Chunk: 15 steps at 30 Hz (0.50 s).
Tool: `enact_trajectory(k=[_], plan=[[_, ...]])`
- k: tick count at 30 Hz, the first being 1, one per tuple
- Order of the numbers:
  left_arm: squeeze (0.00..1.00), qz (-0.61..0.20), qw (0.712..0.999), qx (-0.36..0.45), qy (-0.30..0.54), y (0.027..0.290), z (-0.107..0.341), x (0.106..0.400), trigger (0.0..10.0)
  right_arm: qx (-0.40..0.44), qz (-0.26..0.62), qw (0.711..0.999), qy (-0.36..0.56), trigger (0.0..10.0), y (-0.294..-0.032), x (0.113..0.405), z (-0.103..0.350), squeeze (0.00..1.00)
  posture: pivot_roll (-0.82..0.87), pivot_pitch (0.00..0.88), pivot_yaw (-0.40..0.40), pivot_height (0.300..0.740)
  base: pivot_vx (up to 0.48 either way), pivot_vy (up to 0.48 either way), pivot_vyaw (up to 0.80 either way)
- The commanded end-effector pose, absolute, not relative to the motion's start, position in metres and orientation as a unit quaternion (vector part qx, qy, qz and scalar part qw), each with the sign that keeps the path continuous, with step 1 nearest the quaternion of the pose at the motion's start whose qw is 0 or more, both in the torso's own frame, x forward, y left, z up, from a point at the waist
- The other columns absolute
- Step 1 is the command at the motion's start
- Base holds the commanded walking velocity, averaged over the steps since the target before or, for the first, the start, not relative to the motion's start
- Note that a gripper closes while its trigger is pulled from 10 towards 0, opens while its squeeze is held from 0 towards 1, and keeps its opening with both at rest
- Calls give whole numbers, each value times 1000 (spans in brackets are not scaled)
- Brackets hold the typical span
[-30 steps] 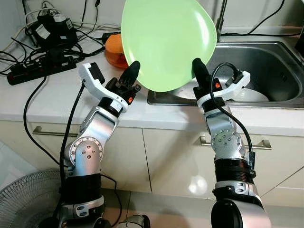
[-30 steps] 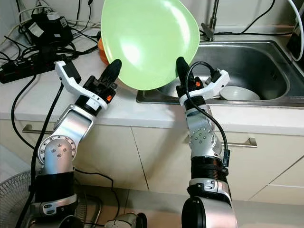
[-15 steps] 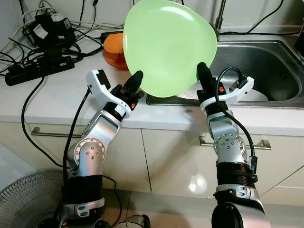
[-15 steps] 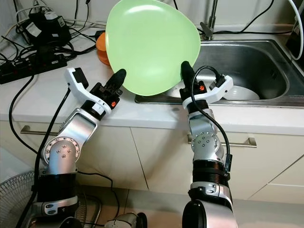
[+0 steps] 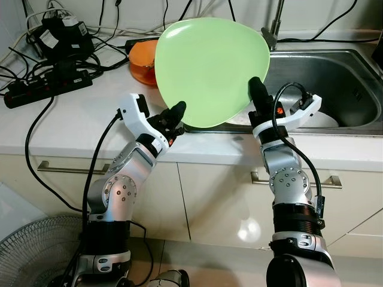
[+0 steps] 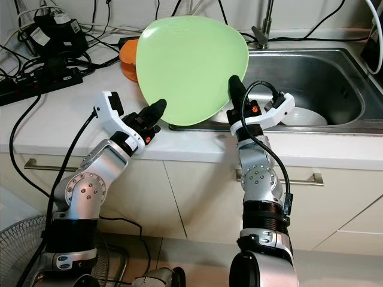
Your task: Kitchen organization
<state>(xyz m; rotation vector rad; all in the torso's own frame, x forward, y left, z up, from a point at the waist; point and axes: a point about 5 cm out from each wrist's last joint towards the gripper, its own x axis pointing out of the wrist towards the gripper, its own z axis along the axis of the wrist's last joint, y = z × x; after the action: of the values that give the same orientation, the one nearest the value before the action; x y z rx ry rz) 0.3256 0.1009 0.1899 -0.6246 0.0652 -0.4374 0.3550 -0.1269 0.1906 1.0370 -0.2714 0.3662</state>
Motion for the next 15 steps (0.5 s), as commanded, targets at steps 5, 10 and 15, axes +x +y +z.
enact_trajectory(k=[5, 10, 15], plan=[[1000, -221, 930, -291, 36, 99, 190, 325, 10000, 510, 177, 828, -149, 0, -123, 359, 207, 0, 163, 35, 123, 740, 0, 0, 0], [0, -220, 931, -289, 37, 99, 190, 325, 10000, 527, 155, 820, -162, 0, -130, 364, 213, 0, 163, 36, 124, 740, 0, 0, 0], [0, -221, 931, -289, 37, 99, 190, 325, 10000, 546, 109, 814, -168, 0, -144, 372, 216, 0, 163, 33, 123, 740, 0, 0, 0]])
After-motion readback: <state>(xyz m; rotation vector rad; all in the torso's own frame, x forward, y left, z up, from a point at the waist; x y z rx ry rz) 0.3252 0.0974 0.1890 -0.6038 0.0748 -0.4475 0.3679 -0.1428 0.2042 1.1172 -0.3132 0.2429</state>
